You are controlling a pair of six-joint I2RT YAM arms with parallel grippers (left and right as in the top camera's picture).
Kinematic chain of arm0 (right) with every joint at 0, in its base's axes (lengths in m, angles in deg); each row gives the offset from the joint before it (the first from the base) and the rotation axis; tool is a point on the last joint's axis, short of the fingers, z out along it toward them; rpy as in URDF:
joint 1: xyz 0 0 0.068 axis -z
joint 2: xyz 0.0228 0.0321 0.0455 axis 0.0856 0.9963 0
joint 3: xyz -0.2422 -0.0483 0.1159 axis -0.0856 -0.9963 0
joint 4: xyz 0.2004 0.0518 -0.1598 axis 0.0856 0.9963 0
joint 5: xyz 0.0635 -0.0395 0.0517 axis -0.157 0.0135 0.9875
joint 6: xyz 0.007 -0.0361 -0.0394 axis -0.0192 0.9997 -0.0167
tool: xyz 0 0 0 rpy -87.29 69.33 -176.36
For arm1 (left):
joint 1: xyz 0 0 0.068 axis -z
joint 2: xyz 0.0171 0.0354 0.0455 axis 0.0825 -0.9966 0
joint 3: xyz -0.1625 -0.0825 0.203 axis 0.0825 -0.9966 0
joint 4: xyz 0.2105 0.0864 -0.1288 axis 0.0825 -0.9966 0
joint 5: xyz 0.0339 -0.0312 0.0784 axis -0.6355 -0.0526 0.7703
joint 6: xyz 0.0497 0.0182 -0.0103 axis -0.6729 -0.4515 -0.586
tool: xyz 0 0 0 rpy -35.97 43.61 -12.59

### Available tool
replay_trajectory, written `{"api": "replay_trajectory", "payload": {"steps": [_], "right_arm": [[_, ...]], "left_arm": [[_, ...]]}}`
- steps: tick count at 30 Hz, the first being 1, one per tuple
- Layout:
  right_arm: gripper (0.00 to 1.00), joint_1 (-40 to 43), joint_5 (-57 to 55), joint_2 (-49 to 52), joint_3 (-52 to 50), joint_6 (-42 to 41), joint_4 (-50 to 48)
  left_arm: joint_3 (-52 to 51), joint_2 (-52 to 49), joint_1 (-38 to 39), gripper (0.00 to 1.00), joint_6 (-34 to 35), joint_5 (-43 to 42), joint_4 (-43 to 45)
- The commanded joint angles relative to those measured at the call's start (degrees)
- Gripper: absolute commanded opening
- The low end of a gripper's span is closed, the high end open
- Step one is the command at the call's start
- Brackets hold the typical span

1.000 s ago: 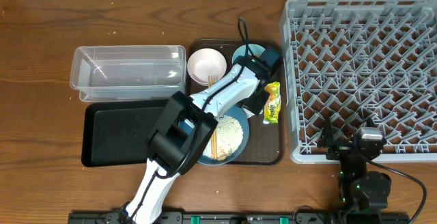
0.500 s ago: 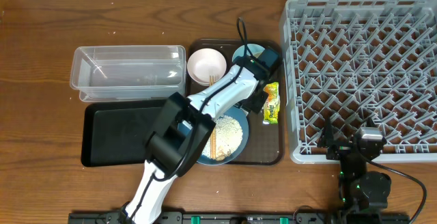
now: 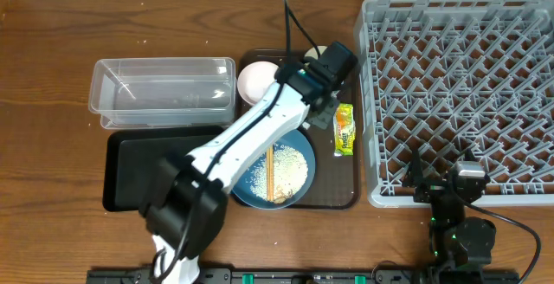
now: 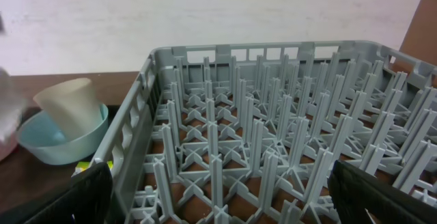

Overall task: Sort waste into correct bins and load items into the dishwasher rack
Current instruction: 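Carry the tissue left and drop it into the clear bin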

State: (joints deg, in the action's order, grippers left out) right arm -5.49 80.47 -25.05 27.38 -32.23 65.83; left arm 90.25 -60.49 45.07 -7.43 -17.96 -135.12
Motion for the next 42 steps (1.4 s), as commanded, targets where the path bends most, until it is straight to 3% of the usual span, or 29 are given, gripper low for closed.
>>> {"api": "replay_trajectory", "payload": {"steps": [1, 7, 13, 22, 32, 37, 39, 42], "right_arm": [[0.99, 0.0, -0.2, -0.2, 0.0, -0.6, 0.2], [0.99, 0.0, -0.2, -0.2, 0.0, -0.6, 0.2], [0.99, 0.0, -0.2, -0.2, 0.0, -0.6, 0.2], [0.99, 0.0, -0.2, -0.2, 0.0, -0.6, 0.2], [0.99, 0.0, -0.2, -0.2, 0.0, -0.6, 0.2], [0.99, 0.0, -0.2, -0.2, 0.0, -0.6, 0.2], [0.99, 0.0, -0.2, -0.2, 0.0, -0.6, 0.2], [0.99, 0.0, -0.2, -0.2, 0.0, -0.6, 0.2]], "left_arm": [[0.2, 4.2, -2.0, 0.06, 0.1, 8.2, -0.3], [0.2, 7.9, -9.0, 0.07, 0.1, 16.5, -0.3], [-0.3, 7.9, -19.0, 0.07, 2.4, 16.5, -1.2], [-1.7, 7.8, -32.0, 0.07, 5.9, 3.5, -3.6], [-13.6, 7.8, -39.1, 0.08, 6.9, -4.0, 5.1], [-15.0, 7.8, -39.6, 0.17, 6.8, -4.0, 7.7], [-15.0, 7.8, -39.6, 0.38, 6.8, -4.0, 7.9], [-15.0, 7.8, -39.6, 0.50, 6.8, -4.0, 7.9]]}}
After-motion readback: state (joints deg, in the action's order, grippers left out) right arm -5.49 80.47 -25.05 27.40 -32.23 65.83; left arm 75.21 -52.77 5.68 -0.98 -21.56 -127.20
